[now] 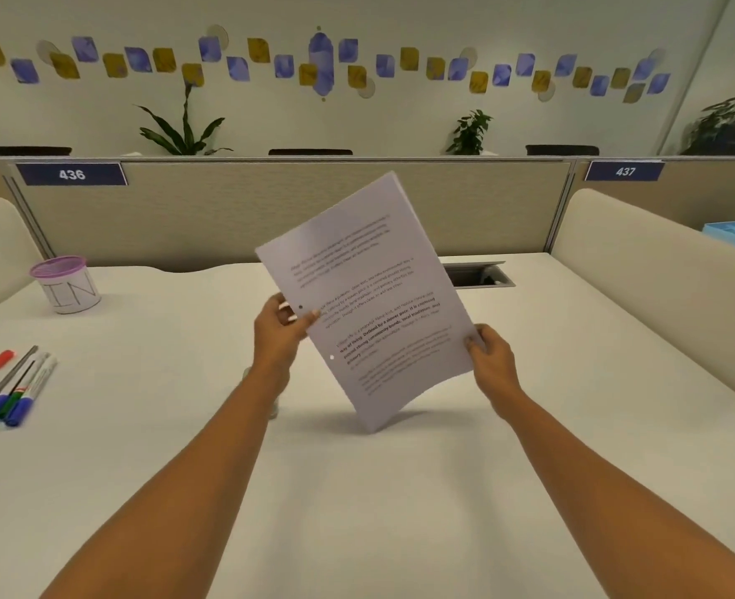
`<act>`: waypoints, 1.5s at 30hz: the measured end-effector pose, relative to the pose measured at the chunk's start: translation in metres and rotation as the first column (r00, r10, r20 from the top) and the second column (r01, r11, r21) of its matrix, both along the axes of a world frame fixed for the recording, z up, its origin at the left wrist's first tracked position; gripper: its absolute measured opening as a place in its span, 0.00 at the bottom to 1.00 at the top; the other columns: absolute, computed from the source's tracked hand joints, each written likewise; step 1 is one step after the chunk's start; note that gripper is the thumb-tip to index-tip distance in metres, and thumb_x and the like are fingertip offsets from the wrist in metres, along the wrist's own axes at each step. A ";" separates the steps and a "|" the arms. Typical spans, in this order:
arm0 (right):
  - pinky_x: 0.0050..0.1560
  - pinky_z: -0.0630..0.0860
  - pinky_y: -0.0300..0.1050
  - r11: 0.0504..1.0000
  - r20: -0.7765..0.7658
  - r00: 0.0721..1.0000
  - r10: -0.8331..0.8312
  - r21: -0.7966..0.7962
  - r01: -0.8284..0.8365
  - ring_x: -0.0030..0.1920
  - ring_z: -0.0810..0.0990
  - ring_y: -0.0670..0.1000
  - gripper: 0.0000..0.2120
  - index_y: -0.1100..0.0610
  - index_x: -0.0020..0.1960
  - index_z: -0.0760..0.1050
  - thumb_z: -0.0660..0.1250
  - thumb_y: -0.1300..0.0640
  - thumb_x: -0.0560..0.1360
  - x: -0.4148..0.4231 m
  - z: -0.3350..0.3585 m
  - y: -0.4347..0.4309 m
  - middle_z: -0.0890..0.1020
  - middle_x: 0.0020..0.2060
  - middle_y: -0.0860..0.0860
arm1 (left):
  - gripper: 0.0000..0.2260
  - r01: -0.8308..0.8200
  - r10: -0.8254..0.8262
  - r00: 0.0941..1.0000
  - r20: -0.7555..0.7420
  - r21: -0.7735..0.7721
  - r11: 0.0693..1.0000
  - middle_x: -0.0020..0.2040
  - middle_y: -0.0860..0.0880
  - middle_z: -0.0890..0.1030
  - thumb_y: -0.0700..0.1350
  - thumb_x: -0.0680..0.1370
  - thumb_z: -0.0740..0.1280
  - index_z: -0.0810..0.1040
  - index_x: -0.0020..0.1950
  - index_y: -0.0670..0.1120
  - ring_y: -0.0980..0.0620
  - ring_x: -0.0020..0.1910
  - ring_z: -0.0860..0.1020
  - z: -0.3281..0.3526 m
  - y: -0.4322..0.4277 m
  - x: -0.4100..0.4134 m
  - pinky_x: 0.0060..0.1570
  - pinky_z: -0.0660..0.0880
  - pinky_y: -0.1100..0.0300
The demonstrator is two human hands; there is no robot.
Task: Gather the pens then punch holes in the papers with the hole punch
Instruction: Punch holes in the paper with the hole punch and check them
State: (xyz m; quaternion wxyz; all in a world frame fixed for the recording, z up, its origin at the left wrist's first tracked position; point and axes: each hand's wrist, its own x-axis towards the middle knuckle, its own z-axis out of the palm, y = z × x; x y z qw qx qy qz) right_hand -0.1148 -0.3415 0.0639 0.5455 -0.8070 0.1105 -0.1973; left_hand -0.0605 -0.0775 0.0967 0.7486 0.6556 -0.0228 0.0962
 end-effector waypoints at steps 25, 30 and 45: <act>0.49 0.70 0.41 0.853 0.251 0.968 0.002 -0.506 0.129 0.53 0.77 0.55 0.12 0.60 0.58 0.73 0.65 0.61 0.75 0.033 0.080 -0.030 0.79 0.52 0.58 | 0.08 -0.028 0.071 0.993 -0.092 0.402 0.915 0.54 0.40 0.82 0.37 0.74 0.69 0.79 0.52 0.40 0.40 0.48 0.80 -0.015 0.011 0.014 0.50 0.77 0.50; 0.51 0.73 0.44 0.981 0.118 0.989 -0.092 -0.161 0.111 0.53 0.76 0.54 0.21 0.58 0.64 0.68 0.69 0.58 0.73 0.029 0.058 -0.038 0.77 0.59 0.58 | 0.09 -0.005 0.058 0.991 -0.119 0.405 0.914 0.56 0.40 0.81 0.38 0.75 0.67 0.78 0.55 0.39 0.39 0.49 0.79 -0.019 0.011 0.011 0.54 0.76 0.46; 0.52 0.76 0.47 0.997 0.045 0.996 -0.075 -0.011 0.075 0.49 0.78 0.54 0.10 0.62 0.55 0.74 0.67 0.59 0.75 0.024 0.022 -0.030 0.81 0.53 0.59 | 0.11 -0.005 0.057 0.987 -0.149 0.328 0.945 0.58 0.42 0.80 0.37 0.75 0.66 0.76 0.57 0.40 0.45 0.49 0.77 -0.026 0.009 0.013 0.53 0.75 0.50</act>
